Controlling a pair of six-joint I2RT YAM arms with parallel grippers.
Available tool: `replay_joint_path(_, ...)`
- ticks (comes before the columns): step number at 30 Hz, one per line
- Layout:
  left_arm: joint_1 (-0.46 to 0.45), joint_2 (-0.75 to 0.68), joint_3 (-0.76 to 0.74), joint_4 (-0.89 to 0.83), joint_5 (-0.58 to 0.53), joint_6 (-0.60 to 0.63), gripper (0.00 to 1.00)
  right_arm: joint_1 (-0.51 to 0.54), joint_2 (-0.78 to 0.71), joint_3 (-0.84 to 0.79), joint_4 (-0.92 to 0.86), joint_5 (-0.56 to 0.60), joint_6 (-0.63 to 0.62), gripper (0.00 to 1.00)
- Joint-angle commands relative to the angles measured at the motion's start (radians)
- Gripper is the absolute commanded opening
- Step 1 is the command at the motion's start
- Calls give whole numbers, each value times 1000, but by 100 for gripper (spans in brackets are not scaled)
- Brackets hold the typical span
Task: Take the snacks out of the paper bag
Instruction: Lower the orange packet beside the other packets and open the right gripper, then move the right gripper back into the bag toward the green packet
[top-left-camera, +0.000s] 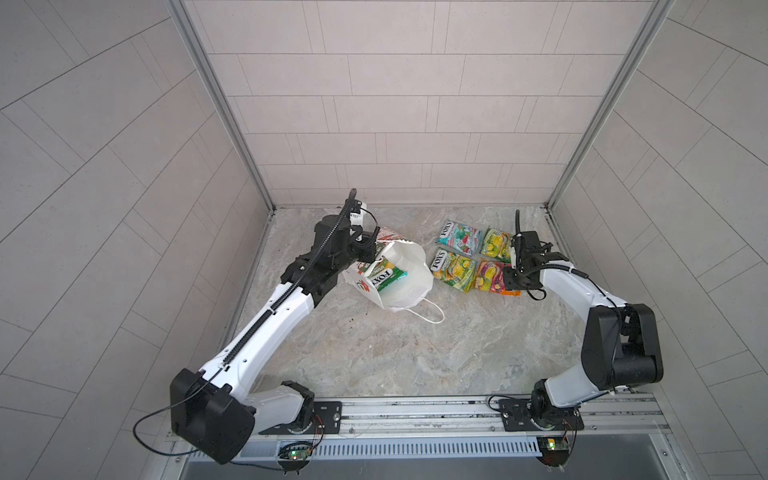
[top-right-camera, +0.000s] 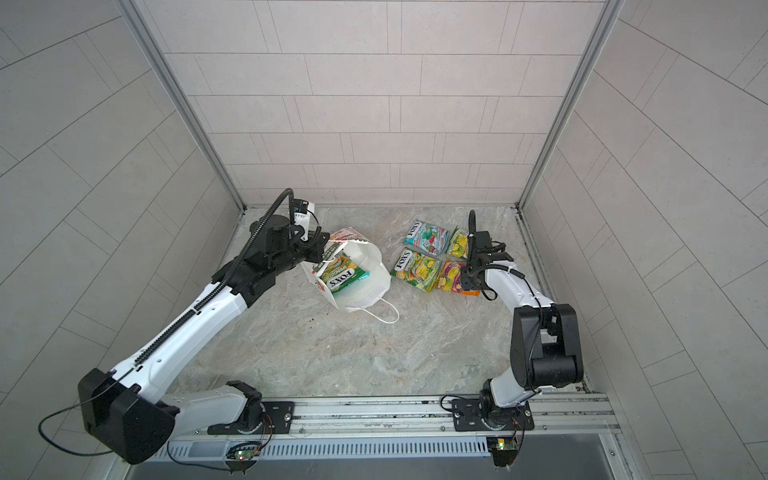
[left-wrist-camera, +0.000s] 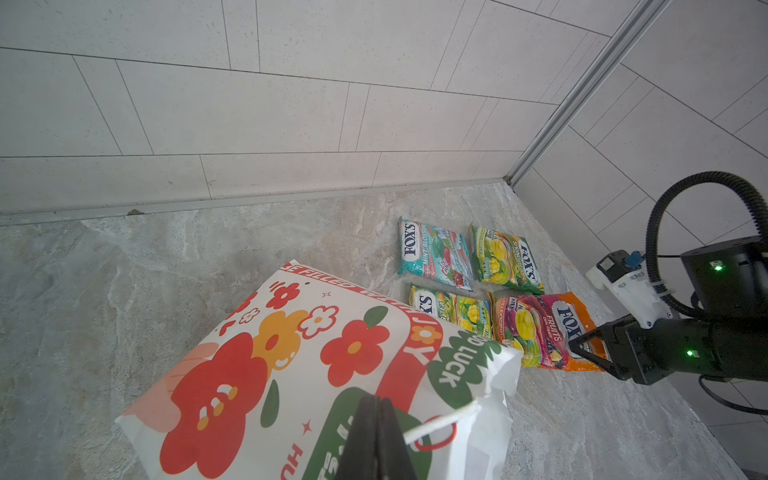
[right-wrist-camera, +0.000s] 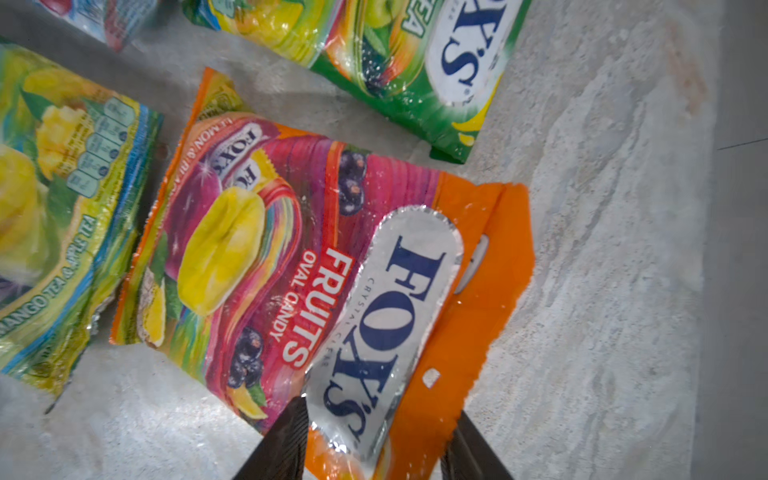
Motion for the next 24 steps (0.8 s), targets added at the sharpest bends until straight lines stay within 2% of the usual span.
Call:
replay_joint_path(1,1,-9,-6,10,-9,5,0,-1,-36,-2,4,103,48,56)
replay_joint_path(5,0,-11,-6,10,-11,7,0,-1,-76,-32,25,143,79,58)
replay_joint_path(8,0,-14,-6,10,-11,6,0,-1,-112,-42,42,67,91,58)
replay_joint_path(14,1,-16,-7,14,1,4,0,13,-204,-116,219,-376,140,57)
replay_joint_path(20,0,-21,-14,34,23,-2,0,128,-262,-117,278,-546,169,56)
replay_joint_path(24,0,-22,-18,42,34,-5,0,220,-271,-108,344,-651,262,50)
